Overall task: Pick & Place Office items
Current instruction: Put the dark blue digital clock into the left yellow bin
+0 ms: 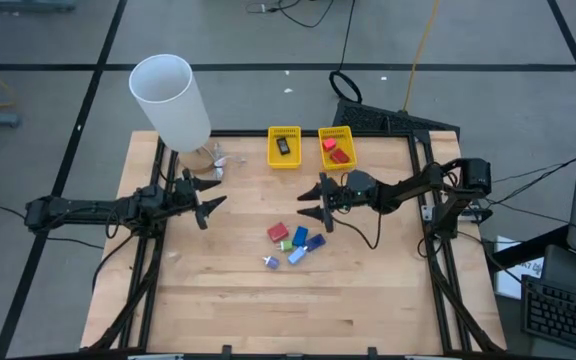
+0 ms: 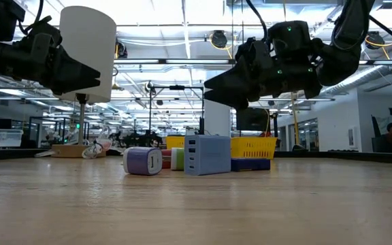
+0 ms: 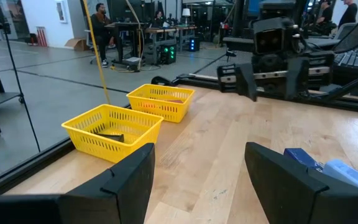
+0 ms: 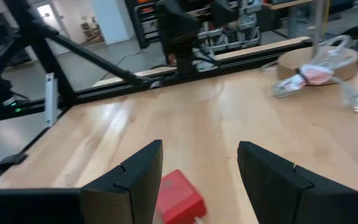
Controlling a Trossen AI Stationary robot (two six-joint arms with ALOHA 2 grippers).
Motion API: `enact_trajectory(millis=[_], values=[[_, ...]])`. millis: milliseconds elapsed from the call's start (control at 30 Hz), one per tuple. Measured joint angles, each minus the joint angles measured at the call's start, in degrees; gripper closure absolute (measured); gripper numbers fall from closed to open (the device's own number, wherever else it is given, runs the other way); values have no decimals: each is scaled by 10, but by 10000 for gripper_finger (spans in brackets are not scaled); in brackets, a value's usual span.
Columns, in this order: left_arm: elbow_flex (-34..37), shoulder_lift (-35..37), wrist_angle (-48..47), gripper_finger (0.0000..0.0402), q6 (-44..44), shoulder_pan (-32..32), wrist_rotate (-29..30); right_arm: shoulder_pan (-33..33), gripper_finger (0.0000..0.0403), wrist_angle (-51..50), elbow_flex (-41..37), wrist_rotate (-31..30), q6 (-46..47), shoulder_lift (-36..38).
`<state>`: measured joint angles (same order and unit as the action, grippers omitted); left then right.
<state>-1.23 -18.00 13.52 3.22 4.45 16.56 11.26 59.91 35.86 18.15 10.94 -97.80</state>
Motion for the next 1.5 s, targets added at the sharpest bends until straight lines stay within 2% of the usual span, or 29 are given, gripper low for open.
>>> enact_trajectory(millis=[633, 800, 933, 1033, 1100, 1300, 1500], values=[[0, 0, 0, 149, 0, 0, 0, -100, 206, -84, 0, 0, -20, 0], [0, 0, 0, 149, 0, 0, 0, -132, 206, -165, 0, -1, -104, 0], [0, 0, 0, 149, 0, 0, 0, -155, 193, -251, 0, -67, -149, 0], [0, 0, 0, 149, 0, 0, 0, -164, 168, -299, 0, -135, -175, 0], [0, 0, 0, 149, 0, 0, 0, -167, 150, -310, 0, -159, -183, 0], [0, 0, 0, 149, 0, 0, 0, -166, 120, -334, 0, -165, -191, 0], [0, 0, 0, 149, 0, 0, 0, -166, 134, -375, 2, -154, -170, 1]])
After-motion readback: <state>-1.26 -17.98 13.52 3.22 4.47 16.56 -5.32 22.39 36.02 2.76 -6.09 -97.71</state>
